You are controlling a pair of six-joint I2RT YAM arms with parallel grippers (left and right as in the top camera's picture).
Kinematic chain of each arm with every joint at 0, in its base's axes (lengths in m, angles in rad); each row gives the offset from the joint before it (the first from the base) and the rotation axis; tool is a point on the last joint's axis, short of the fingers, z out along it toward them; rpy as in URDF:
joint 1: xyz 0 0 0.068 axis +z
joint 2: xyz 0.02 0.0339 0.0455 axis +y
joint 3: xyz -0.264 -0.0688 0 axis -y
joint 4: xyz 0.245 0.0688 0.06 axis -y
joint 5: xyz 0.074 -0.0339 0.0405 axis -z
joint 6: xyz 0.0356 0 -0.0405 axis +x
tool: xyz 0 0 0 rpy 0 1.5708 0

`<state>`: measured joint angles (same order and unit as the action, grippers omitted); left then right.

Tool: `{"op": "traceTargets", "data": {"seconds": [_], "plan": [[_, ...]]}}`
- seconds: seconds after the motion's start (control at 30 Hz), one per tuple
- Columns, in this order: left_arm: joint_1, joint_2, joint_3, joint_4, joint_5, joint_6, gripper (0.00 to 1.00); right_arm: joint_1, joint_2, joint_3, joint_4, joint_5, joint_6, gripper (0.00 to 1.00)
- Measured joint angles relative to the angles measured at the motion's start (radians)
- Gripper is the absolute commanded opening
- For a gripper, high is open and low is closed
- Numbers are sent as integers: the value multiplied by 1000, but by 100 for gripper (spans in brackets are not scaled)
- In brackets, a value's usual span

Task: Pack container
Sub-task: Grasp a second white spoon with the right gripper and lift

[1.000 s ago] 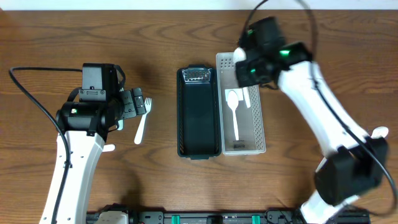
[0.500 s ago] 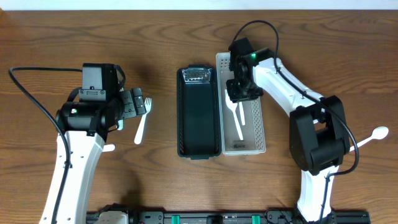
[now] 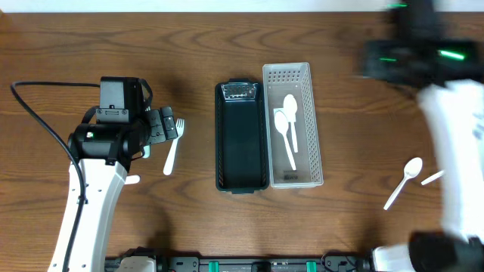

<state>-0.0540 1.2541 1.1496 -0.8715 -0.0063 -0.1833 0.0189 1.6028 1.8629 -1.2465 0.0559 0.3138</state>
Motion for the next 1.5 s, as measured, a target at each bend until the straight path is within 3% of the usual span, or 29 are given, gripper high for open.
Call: {"op": "traceTargets", "data": {"seconds": [0.17,0.4,0.8,1.37,1.43,1.5], "plan": [[0,0,0,0,0,0,98,-255,-55,-23,-119,34,49,65],[0,0,0,1,0,0,98,-423,-32,-350,8,11,55,64],[0,0,0,0,0,0,98,-441,-19,-857,375,-29,39,65],[0,0,0,-1,0,0,98,-441,-29,-1121,639,-21,47,76],[0,0,0,-3,0,0,98,-441,-37,-1133,665,-11,46,73],[0,0,0,-6,0,0,98,-441,-43,-1141,683,-5,45,56]]}}
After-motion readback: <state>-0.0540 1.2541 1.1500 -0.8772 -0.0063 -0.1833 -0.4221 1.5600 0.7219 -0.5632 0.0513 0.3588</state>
